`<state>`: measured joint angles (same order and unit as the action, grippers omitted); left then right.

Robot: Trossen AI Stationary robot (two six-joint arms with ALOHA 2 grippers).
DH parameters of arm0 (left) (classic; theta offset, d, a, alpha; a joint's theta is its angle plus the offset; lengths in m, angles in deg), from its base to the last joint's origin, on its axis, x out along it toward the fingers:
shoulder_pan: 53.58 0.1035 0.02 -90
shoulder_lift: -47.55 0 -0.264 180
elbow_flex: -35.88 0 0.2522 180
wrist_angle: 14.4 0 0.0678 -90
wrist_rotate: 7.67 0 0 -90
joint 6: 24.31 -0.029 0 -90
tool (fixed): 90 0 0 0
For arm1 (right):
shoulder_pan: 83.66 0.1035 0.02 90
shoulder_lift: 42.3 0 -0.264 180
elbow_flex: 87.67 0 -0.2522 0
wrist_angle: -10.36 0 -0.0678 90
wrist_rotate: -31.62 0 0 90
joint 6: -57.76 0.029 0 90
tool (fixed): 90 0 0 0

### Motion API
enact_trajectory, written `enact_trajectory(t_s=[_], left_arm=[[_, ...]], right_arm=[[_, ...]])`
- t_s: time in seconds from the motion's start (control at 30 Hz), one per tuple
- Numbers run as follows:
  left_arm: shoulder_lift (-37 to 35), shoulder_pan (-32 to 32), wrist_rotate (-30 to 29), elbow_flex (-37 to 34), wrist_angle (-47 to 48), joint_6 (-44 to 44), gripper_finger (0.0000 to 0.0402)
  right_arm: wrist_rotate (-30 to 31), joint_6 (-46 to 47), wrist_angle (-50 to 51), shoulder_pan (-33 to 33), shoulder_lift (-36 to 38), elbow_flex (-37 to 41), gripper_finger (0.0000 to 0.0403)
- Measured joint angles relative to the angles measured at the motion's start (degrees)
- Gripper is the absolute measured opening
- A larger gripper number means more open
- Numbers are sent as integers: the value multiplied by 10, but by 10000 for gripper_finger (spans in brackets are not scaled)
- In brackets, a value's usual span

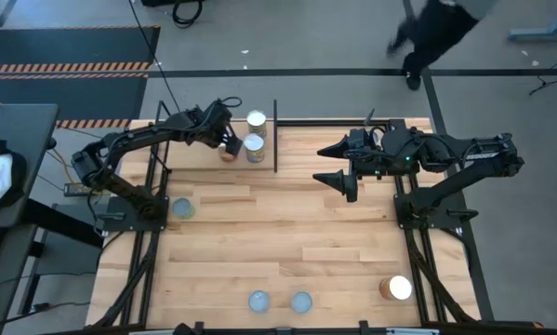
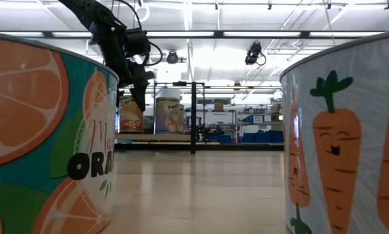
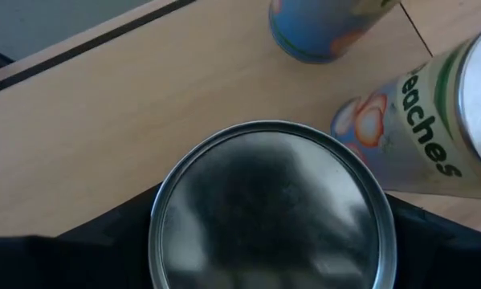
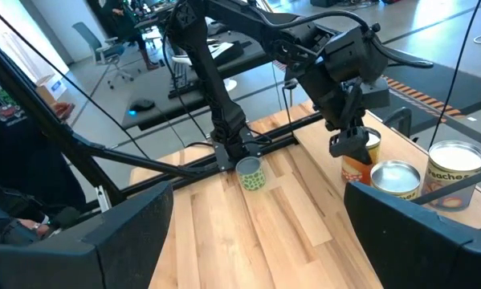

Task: Pick and place cans onto a shelf
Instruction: Put the top can of corn on the shelf

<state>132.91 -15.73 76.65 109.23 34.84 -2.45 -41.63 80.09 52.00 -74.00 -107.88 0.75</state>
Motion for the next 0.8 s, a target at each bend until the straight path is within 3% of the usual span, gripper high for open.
enact_trajectory(t_s=[0.23, 0.8], left_arm=[[0, 0, 10, 0, 6, -4, 362], [-25, -2, 9, 0, 5, 102, 366]], right_arm=[[0, 0, 0, 0, 0, 0, 375], [0, 0, 0, 0, 0, 0, 375]])
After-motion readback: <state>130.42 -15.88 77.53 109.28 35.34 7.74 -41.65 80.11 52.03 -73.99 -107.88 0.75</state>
